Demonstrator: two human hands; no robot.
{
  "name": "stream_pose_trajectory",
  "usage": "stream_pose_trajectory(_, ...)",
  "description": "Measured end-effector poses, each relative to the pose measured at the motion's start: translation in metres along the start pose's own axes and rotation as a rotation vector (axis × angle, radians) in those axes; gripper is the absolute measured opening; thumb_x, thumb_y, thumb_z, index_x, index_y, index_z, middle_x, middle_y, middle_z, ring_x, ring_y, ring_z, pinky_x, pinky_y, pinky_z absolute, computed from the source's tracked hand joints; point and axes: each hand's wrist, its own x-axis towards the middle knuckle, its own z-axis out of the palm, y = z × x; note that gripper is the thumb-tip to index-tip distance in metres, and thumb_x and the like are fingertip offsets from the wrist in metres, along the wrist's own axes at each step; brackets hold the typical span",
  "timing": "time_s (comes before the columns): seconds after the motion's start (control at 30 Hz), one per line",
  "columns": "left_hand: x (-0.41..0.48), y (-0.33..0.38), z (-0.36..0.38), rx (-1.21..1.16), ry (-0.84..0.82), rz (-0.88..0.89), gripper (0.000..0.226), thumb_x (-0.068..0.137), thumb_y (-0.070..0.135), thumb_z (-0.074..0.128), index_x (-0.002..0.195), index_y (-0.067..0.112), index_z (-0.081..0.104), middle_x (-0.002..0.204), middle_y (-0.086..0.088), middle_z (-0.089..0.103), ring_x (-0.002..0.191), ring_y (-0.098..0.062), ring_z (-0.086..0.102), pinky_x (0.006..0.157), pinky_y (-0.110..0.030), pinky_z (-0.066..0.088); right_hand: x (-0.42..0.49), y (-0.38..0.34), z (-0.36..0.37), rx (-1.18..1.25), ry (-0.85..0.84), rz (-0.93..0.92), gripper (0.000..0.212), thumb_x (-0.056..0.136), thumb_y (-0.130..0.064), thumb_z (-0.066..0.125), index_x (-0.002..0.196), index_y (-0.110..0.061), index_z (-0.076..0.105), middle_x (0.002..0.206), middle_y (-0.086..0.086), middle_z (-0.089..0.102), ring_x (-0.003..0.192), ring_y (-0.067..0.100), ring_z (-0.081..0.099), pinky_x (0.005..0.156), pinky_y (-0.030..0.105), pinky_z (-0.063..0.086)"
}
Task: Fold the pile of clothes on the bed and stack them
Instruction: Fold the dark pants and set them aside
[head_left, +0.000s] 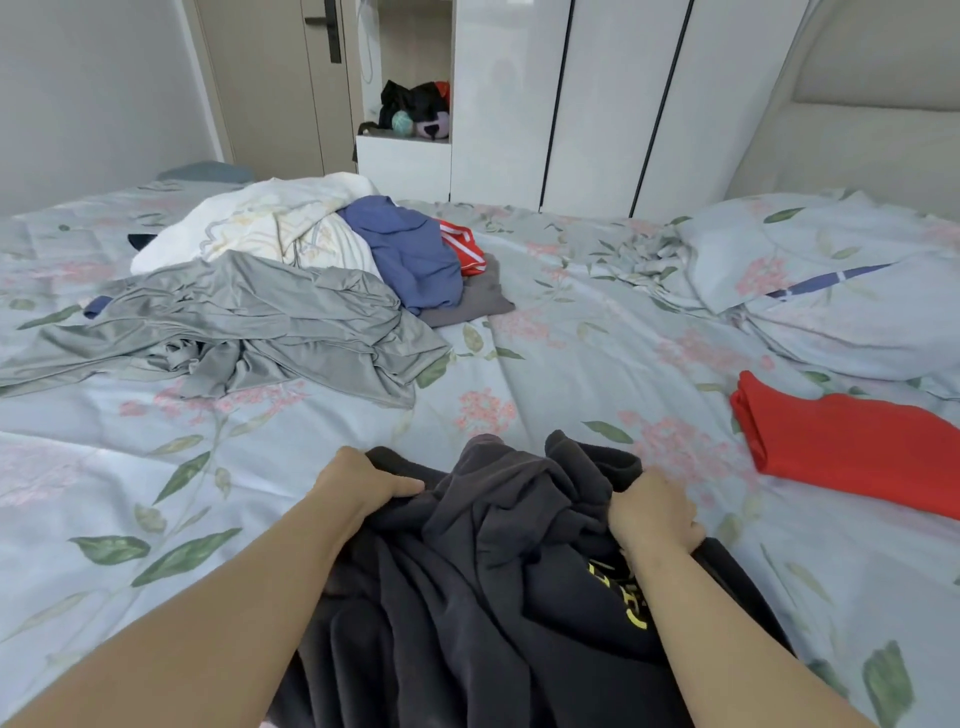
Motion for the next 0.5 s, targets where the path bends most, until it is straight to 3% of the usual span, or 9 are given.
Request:
stream_pose_trajectory(0.07,0.001,0.001,-0.002,-0.089,-0.035,-0.035,0.051,0.062,0.027,0.087,0.094,0.002,0.056,0.103,-0.016,0.062,0.084,-0.028,0.059,0.07,-0.035,0.051,0.004,0.005,-0.005,0.078,-0.048,-0.033,0.023,0.091,-0.036,0.052,0.1,-0.016,0.058,0.101,0.007,0.062,0.101,0.031,0.058,0.087,0.041,0.044)
stream_pose_trajectory(0.13,-0.001,0.004,-0.007,-0.19,-0.079,-0.059,0.053,0.064,0.022,0.087,0.103,-0.001,0.057,0.101,-0.017,0.062,0.087,-0.032,0.061,0.072,-0.037,0.052,0.003,0.01,-0.013,0.269,-0.118,-0.041,0.021,0.087,-0.037,0.059,0.086,-0.016,0.062,0.082,0.004,0.064,0.081,0.028,0.062,0.081,0.043,0.052)
stream_pose_trajectory(0.27,-0.01,0.023,-0.03,-0.417,-0.024,0.017,0.039,0.072,0.01,0.08,0.104,-0.003,0.062,0.095,-0.018,0.065,0.089,-0.033,0.063,0.077,-0.039,0.053,-0.008,0.016,-0.047,0.372,0.004,0.011,0.045,0.084,-0.042,0.064,0.116,-0.01,0.06,0.11,0.013,0.065,0.103,0.036,0.059,0.092,0.045,0.047)
stream_pose_trajectory(0.33,-0.017,0.038,-0.05,-0.496,0.046,0.106,0.034,0.074,0.008,0.077,0.105,0.001,0.064,0.098,-0.017,0.066,0.092,-0.033,0.063,0.082,-0.04,0.053,-0.017,0.013,-0.072,0.5,0.104,-0.04,0.044,0.088,-0.031,0.063,0.121,-0.003,0.055,0.118,0.017,0.061,0.11,0.038,0.055,0.091,0.041,0.044)
stream_pose_trajectory(0.5,-0.052,0.092,-0.102,-0.559,0.183,0.386,0.023,0.079,0.011,0.074,0.1,0.011,0.063,0.102,-0.011,0.067,0.096,-0.027,0.062,0.088,-0.039,0.051,-0.035,-0.016,-0.139,0.716,0.289,-0.199,0.03,0.092,-0.022,0.06,0.113,-0.001,0.052,0.095,0.007,0.052,0.106,0.037,0.053,0.082,0.037,0.04)
